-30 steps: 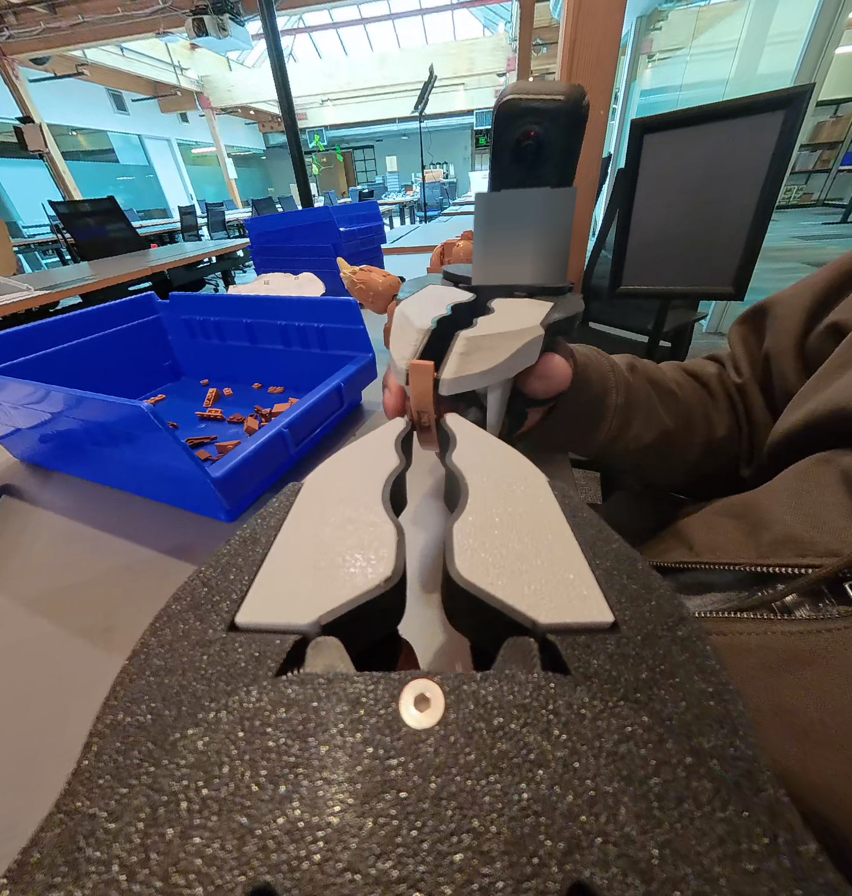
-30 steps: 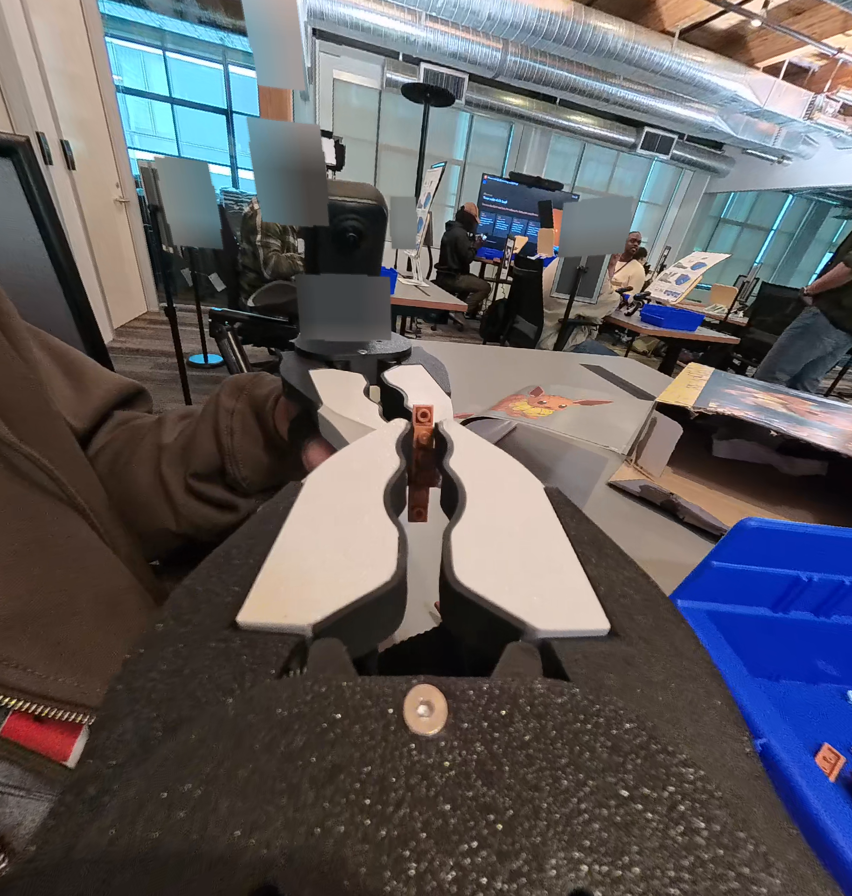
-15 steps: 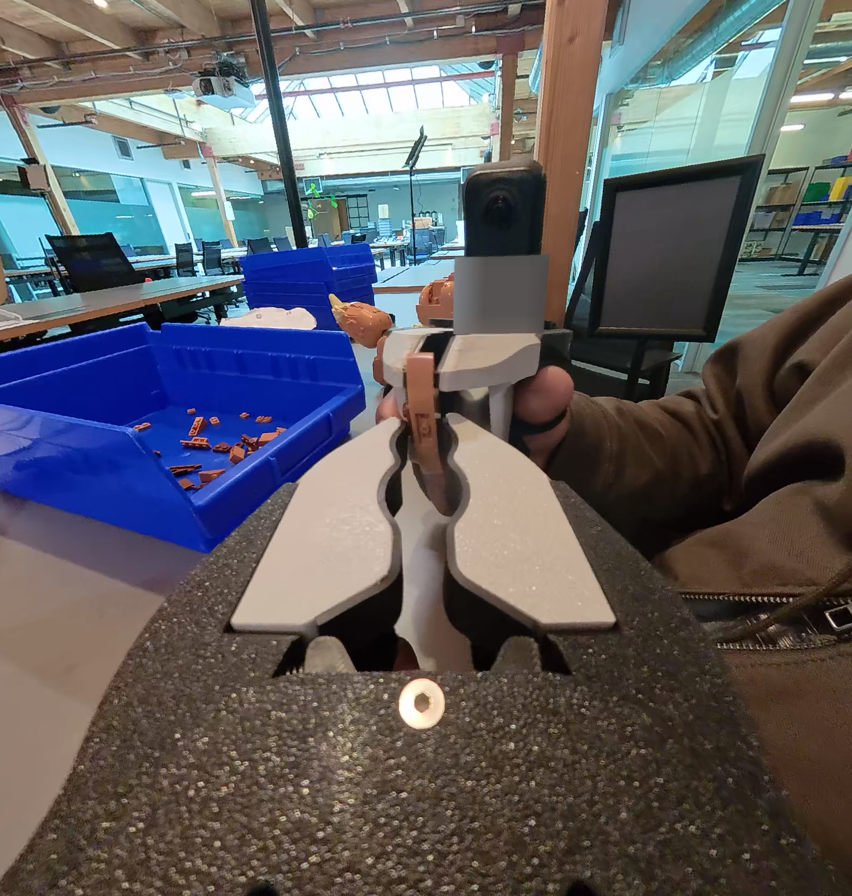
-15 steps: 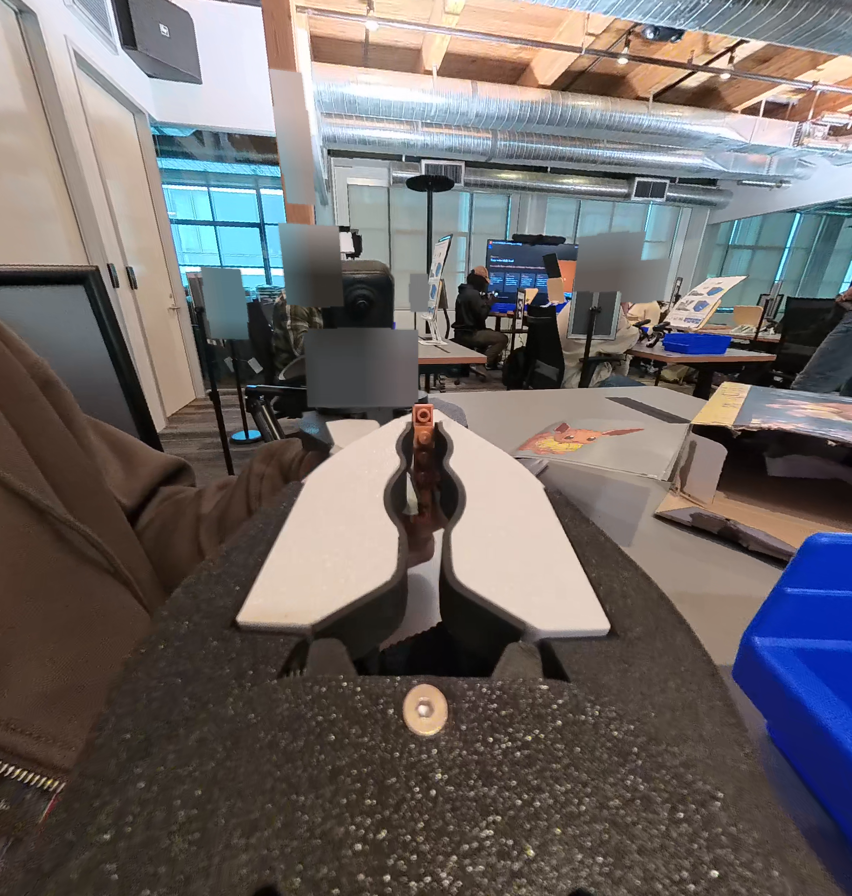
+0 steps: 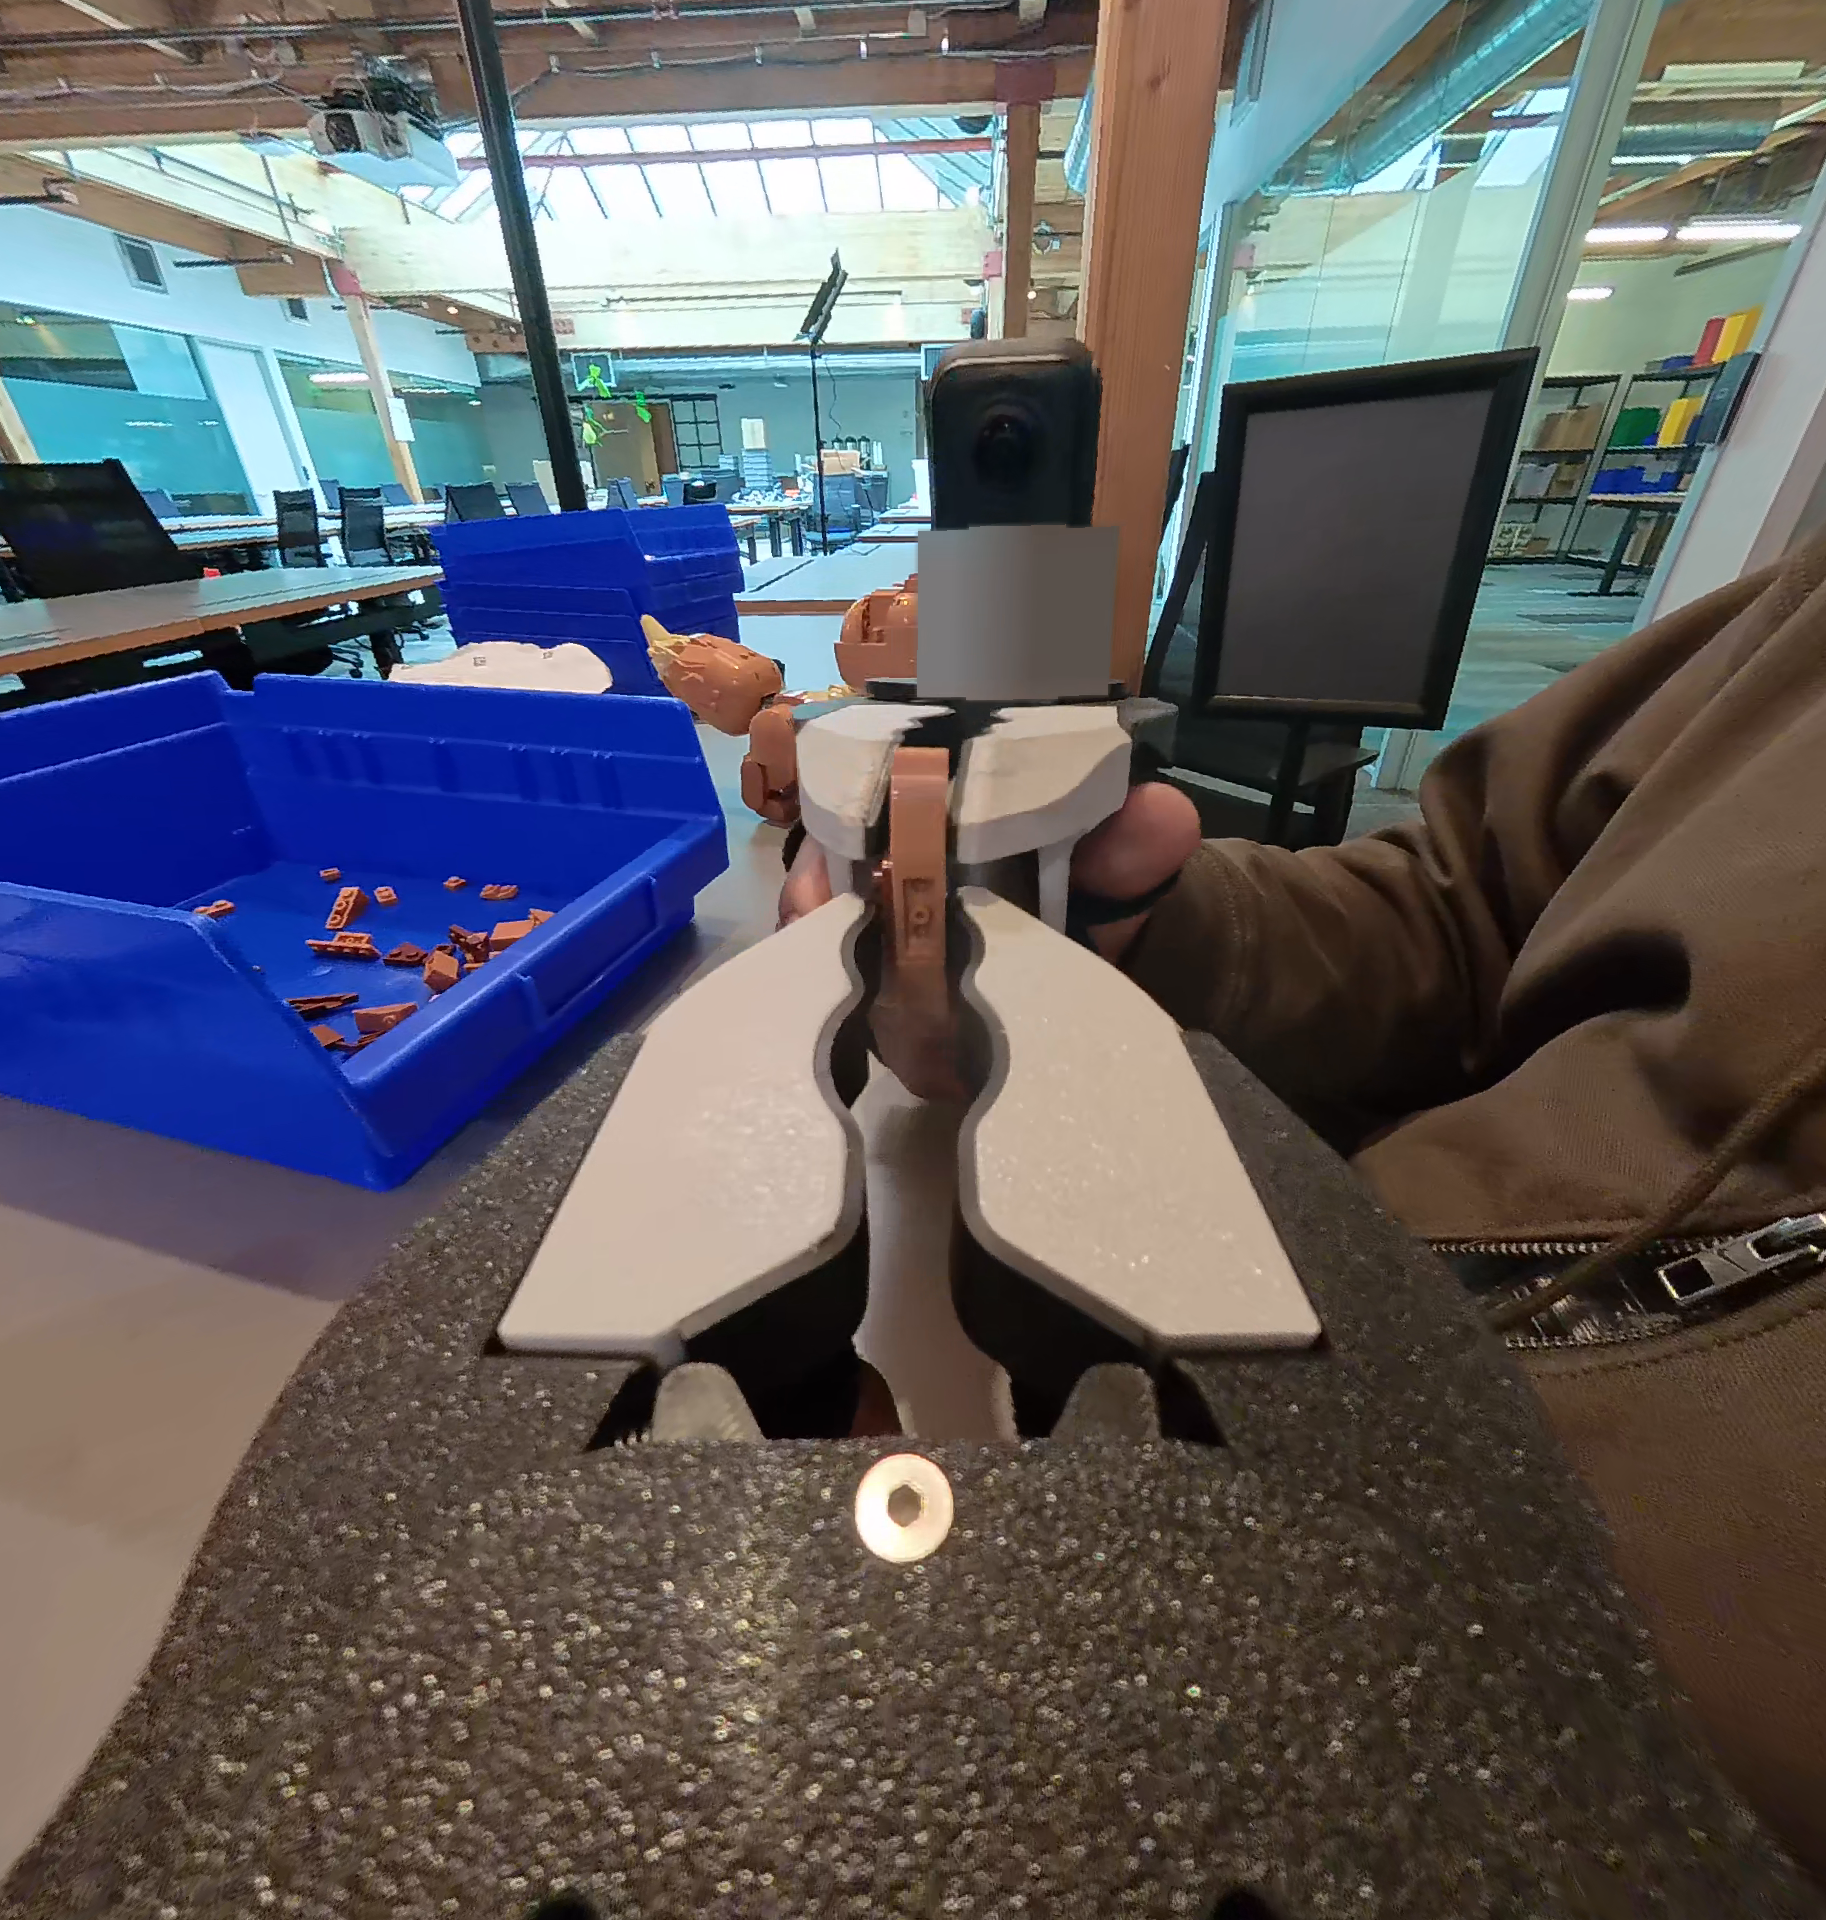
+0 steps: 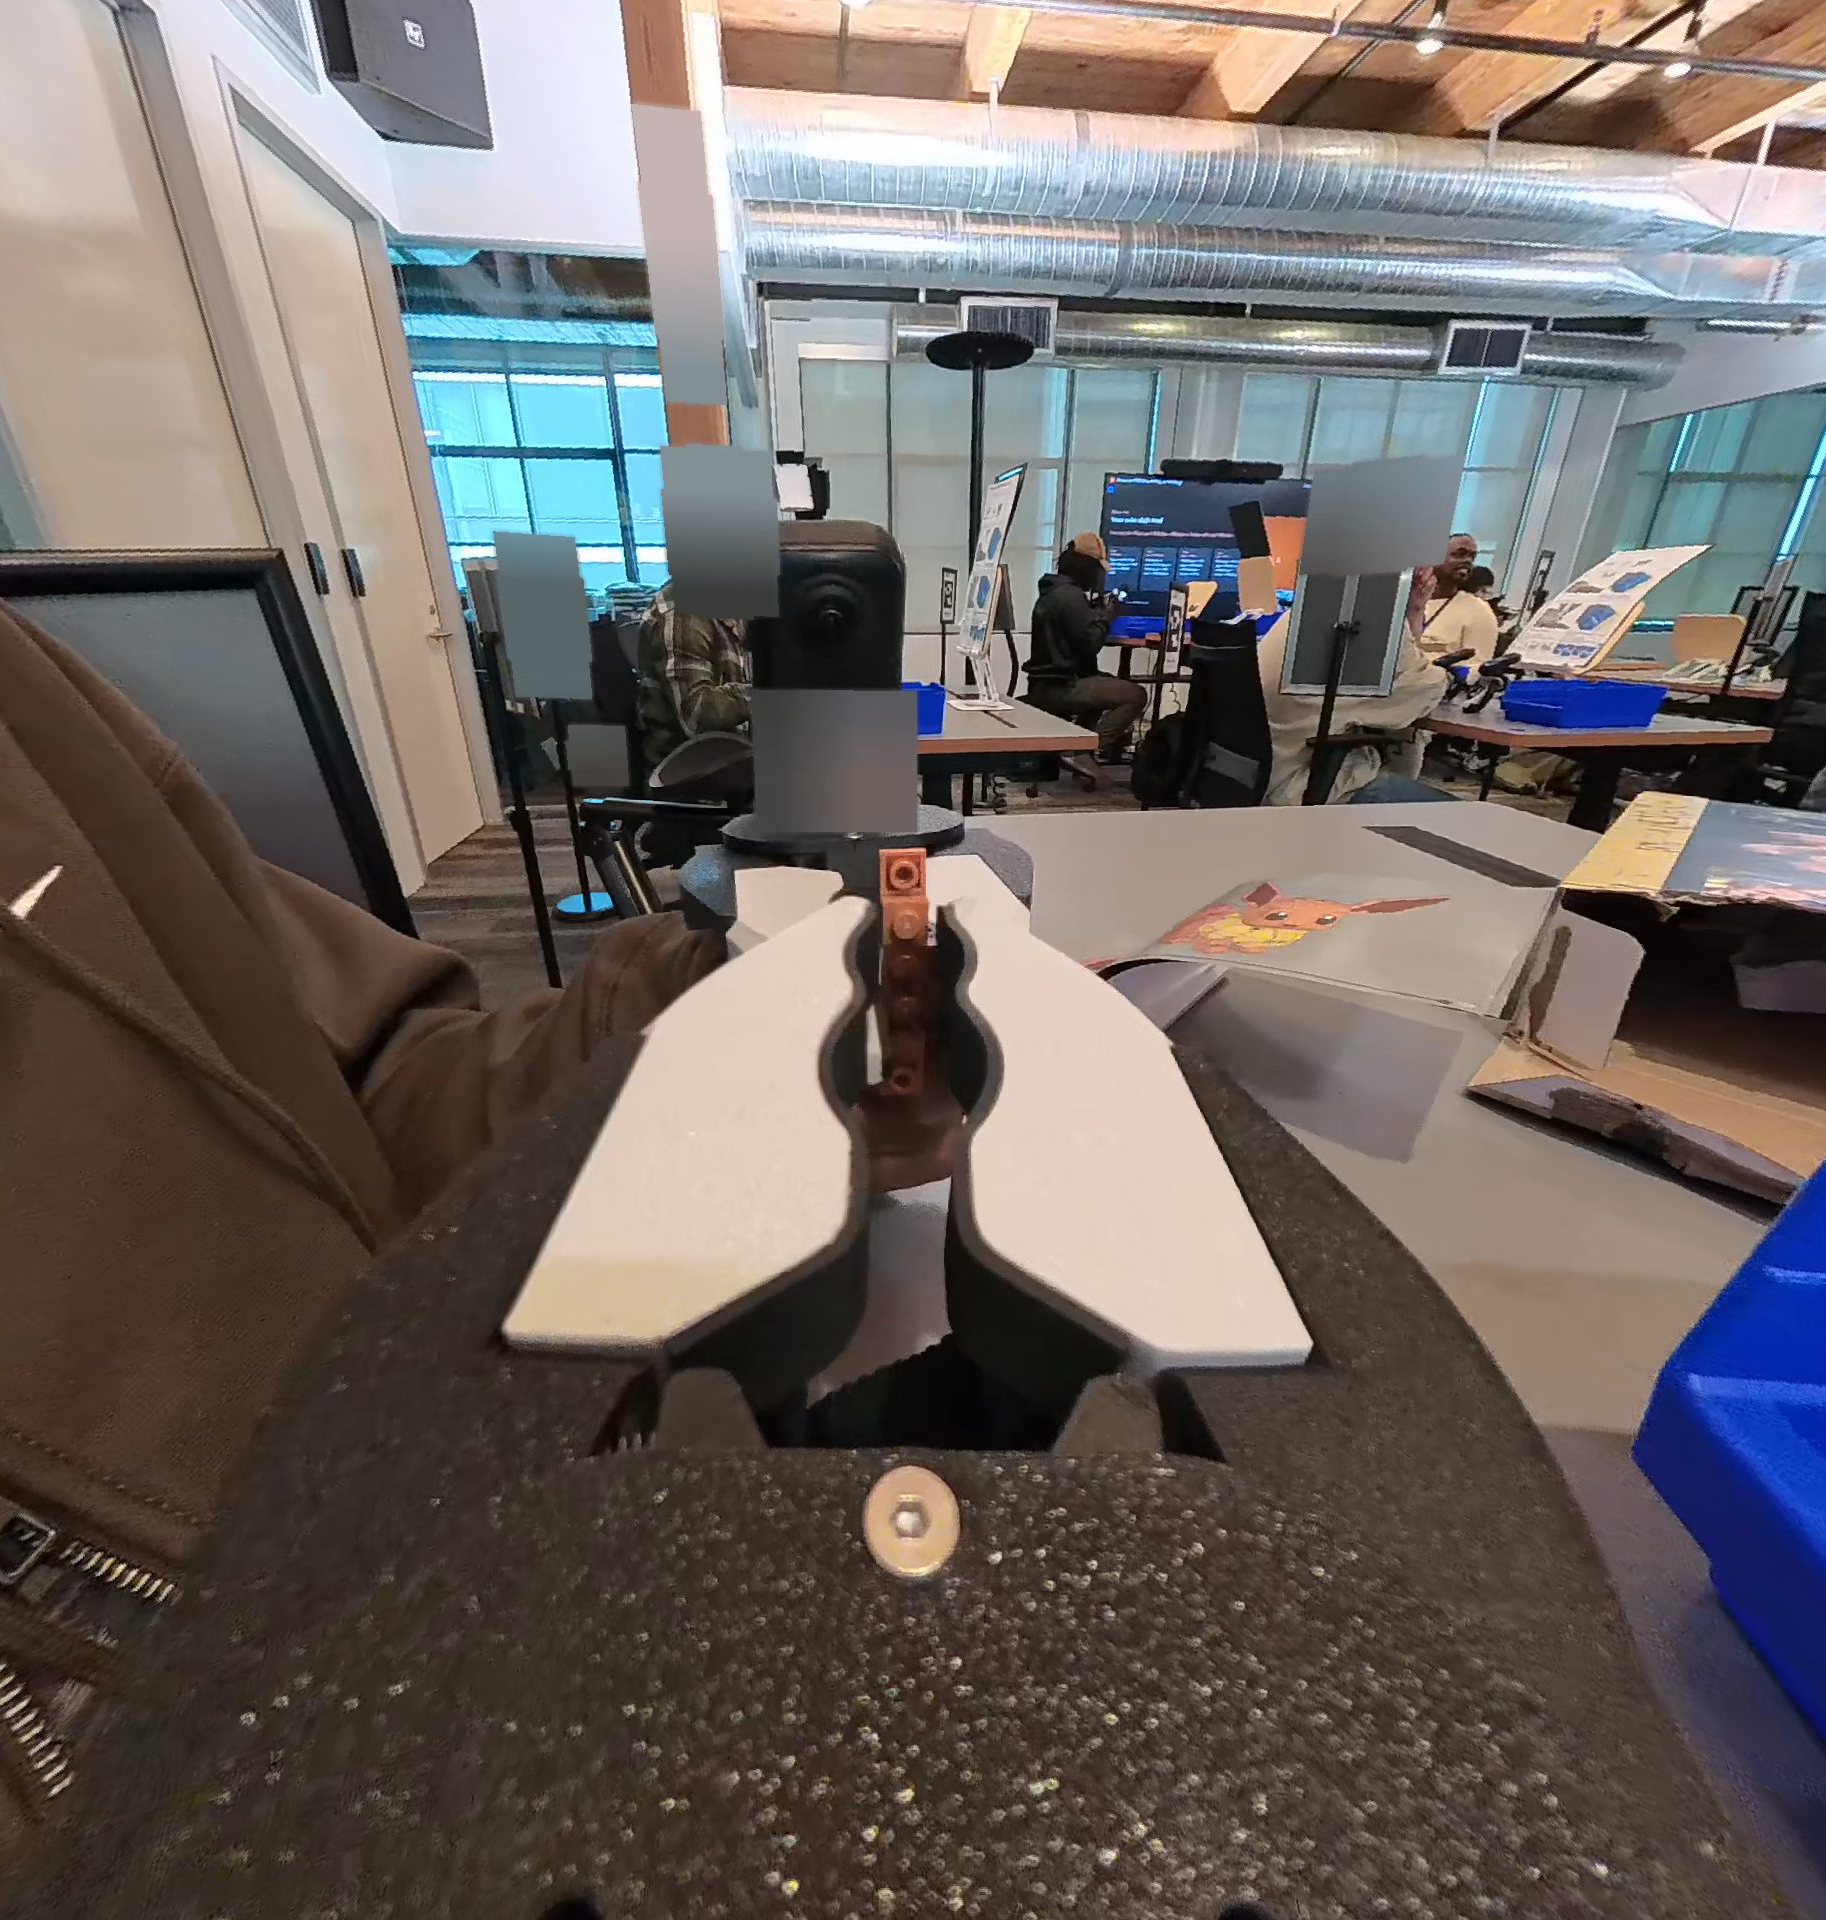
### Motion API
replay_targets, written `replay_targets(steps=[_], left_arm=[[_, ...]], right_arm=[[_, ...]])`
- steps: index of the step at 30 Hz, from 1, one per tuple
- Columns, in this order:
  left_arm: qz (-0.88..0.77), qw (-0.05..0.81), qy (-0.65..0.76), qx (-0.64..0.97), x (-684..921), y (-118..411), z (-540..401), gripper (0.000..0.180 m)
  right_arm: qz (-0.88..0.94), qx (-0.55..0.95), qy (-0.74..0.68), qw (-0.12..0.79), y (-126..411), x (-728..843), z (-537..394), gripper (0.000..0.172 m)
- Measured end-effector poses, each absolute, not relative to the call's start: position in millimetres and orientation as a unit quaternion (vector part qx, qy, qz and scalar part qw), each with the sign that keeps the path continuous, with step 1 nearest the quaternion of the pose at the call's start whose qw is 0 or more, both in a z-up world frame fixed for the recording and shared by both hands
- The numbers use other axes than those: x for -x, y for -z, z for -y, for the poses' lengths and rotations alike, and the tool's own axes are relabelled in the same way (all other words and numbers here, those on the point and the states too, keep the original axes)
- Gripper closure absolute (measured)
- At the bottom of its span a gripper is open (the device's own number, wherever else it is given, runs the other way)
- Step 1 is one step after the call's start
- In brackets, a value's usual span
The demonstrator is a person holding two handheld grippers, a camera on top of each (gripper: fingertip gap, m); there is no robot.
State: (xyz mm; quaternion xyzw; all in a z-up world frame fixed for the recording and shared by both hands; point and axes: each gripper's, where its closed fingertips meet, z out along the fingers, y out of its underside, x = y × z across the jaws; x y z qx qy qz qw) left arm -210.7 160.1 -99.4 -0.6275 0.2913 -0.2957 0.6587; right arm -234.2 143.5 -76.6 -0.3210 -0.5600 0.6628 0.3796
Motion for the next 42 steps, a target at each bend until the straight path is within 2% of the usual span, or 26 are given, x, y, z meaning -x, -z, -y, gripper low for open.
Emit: replay_targets(steps=[21,23,28,32,35,42], left_arm=[[-0.271,0.592,0.501,0.57,206,85,-134,0.169],[-0.24,0.601,0.547,0.531,220,68,-127,0.169],[-0.213,0.598,0.506,0.584,223,85,-146,0.169],[-0.202,0.603,0.488,0.598,226,88,-152,0.169],[-0.199,0.606,0.477,0.605,226,90,-155,0.169],[-0.173,0.613,0.47,0.611,233,92,-161,0.169]], right_arm=[[0.584,0.277,-0.686,0.335,75,221,-137,0.164],[0.571,0.298,-0.683,0.345,74,220,-153,0.165],[0.538,0.34,-0.664,0.392,68,221,-186,0.164],[0.489,0.505,-0.506,0.5,92,239,-268,0.164],[0.442,0.602,-0.384,0.544,111,230,-322,0.151],[0.389,0.62,-0.417,0.539,109,218,-333,0.145]])
